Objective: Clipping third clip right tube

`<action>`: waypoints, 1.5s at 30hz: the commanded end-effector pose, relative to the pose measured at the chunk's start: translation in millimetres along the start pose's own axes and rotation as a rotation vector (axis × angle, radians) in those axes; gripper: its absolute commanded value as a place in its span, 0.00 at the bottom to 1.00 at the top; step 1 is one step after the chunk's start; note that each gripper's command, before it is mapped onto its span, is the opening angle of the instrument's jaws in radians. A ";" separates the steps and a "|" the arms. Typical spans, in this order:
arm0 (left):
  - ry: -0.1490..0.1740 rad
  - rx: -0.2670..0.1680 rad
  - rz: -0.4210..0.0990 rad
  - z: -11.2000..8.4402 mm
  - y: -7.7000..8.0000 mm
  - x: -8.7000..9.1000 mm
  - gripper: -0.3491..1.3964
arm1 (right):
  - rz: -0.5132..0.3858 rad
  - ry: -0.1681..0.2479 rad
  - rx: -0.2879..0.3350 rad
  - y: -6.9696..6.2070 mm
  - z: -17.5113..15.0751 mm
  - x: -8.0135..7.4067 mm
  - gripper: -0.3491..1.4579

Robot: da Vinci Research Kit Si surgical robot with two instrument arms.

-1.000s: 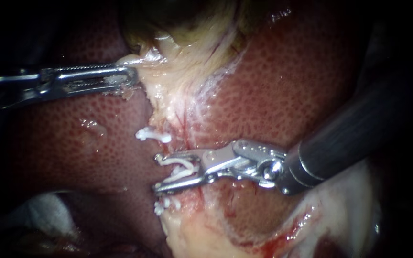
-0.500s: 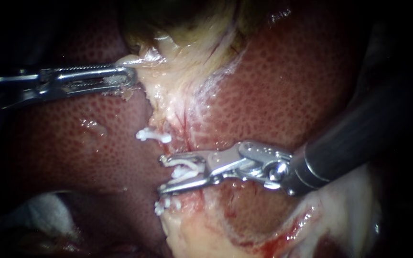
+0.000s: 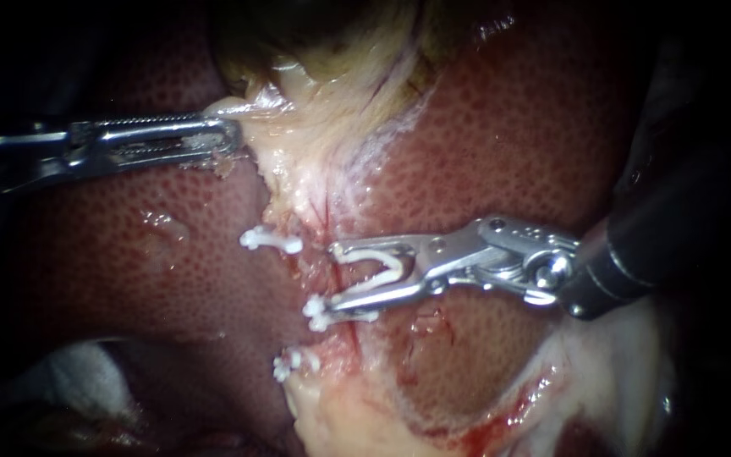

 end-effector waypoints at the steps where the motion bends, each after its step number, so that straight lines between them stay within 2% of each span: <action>1: 0.000 0.000 0.000 0.0 0.0 0.0 0.00 | -0.003 0.001 -0.003 0.0 -0.3 0.2 0.47; 6: 0.000 0.000 0.000 0.0 0.0 0.0 0.00 | -0.005 0.003 -0.009 0.2 -1.2 0.4 0.47; 13: 0.000 0.000 0.000 0.0 0.0 0.0 0.00 | -0.010 0.003 -0.017 1.4 -0.8 -0.5 0.47; 20: 0.000 0.000 0.000 0.0 0.0 0.0 0.00 | -0.021 -0.003 -0.019 2.8 1.2 -2.1 0.47; 25: 0.000 0.001 0.000 0.0 0.1 0.0 0.00 | -0.026 -0.007 -0.009 3.1 3.1 -2.6 0.47; 32: 0.001 0.002 0.000 0.2 0.1 0.0 0.00 | 0.000 -0.012 0.014 2.8 5.1 -2.7 0.47; 40: 0.001 0.001 0.000 0.2 0.2 0.0 0.00 | 0.063 0.040 0.096 1.3 5.6 -2.3 0.47; 45: 0.001 0.001 0.000 0.1 0.1 0.0 0.00 | 0.080 0.049 0.127 0.7 5.8 -2.2 0.47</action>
